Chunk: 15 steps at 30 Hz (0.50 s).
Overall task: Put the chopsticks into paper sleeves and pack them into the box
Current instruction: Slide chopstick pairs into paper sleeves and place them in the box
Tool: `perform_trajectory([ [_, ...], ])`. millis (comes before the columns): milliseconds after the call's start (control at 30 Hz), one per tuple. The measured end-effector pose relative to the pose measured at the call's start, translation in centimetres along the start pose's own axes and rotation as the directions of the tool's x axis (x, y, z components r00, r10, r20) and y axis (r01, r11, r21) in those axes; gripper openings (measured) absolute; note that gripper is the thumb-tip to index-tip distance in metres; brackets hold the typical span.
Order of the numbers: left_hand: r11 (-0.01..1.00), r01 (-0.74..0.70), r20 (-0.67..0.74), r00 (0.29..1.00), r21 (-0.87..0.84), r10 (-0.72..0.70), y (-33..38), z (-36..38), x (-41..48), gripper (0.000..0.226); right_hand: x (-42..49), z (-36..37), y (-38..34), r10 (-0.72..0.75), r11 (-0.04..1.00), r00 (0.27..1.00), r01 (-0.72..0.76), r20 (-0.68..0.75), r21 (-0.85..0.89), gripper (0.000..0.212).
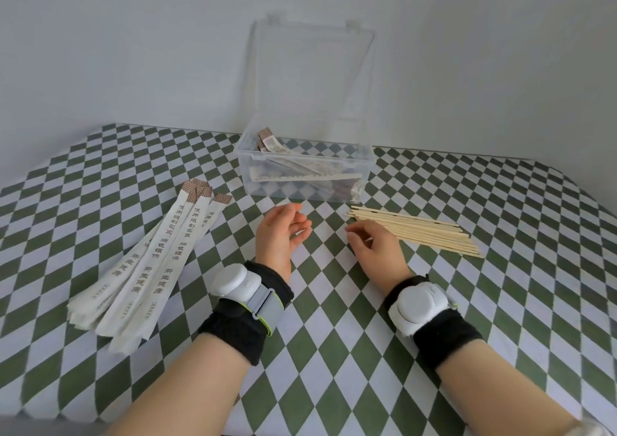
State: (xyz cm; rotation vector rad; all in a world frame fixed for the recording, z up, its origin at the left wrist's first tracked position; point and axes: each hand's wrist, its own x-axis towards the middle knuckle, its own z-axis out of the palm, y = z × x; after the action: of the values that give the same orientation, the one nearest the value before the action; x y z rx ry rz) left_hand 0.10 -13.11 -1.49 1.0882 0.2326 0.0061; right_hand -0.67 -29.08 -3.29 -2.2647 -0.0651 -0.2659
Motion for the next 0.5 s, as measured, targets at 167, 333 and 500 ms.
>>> perform_trajectory([
  [167,0.962,0.067,0.023,0.997,0.265,-0.076,4.9,-2.4,0.8,0.009,0.0,0.0,0.1,-0.004,1.0,1.0,0.004,0.008,-0.028,0.018],
  [333,0.11,0.048,-0.052,0.998,0.993,0.039,10.7,-8.6,1.5,0.025,0.0,0.2,0.4,-0.034,0.998,0.999,0.034,0.011,-0.043,0.015],
  [500,-0.246,0.162,-0.168,0.986,0.956,-0.004,10.6,-12.0,0.7,0.047,0.2,0.3,0.4,-0.042,0.998,0.999,0.043,0.009,-0.041,0.016],
])
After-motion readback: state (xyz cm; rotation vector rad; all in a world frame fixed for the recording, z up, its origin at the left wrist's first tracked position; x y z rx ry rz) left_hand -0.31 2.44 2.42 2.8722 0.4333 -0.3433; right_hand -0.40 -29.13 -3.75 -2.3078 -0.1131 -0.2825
